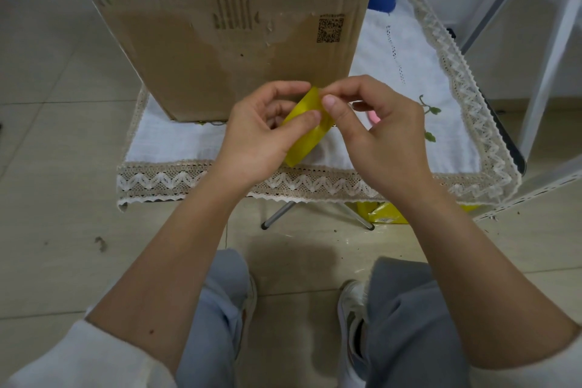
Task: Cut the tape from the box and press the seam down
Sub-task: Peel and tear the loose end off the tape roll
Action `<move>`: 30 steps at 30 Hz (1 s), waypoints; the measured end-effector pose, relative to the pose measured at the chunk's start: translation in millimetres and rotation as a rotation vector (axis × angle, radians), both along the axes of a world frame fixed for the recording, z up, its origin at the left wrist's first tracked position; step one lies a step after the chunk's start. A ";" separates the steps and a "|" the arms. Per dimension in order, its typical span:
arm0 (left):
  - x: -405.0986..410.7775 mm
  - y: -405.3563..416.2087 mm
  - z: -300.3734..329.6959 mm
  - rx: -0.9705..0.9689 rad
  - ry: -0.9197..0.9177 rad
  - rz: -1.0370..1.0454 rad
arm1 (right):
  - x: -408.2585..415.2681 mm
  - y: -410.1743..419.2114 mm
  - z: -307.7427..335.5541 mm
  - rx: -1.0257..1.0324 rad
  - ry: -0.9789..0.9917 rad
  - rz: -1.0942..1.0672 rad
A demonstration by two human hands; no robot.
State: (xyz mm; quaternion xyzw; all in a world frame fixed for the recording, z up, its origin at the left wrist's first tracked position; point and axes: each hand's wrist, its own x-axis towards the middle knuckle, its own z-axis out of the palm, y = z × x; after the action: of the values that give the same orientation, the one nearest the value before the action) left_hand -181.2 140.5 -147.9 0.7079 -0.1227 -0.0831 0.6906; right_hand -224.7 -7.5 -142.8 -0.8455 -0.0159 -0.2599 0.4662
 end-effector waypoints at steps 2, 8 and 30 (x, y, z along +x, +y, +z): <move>-0.3 -0.5 0.1 0.000 -0.007 0.006 | 0.5 0.0 -1.0 -0.028 -0.035 -0.020; -0.6 -7.1 -1.9 0.039 -0.054 0.068 | -0.7 1.0 -1.6 -0.102 -0.094 -0.074; -3.0 -5.1 -0.4 0.004 -0.139 0.032 | 9.9 1.4 7.8 0.532 0.362 -0.100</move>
State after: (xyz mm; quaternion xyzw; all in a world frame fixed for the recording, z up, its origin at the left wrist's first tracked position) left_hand -184.2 135.3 -148.3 0.7152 -0.1589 -0.0230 0.6802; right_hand -214.8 -6.1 -135.0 -0.7262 0.1772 -0.1229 0.6528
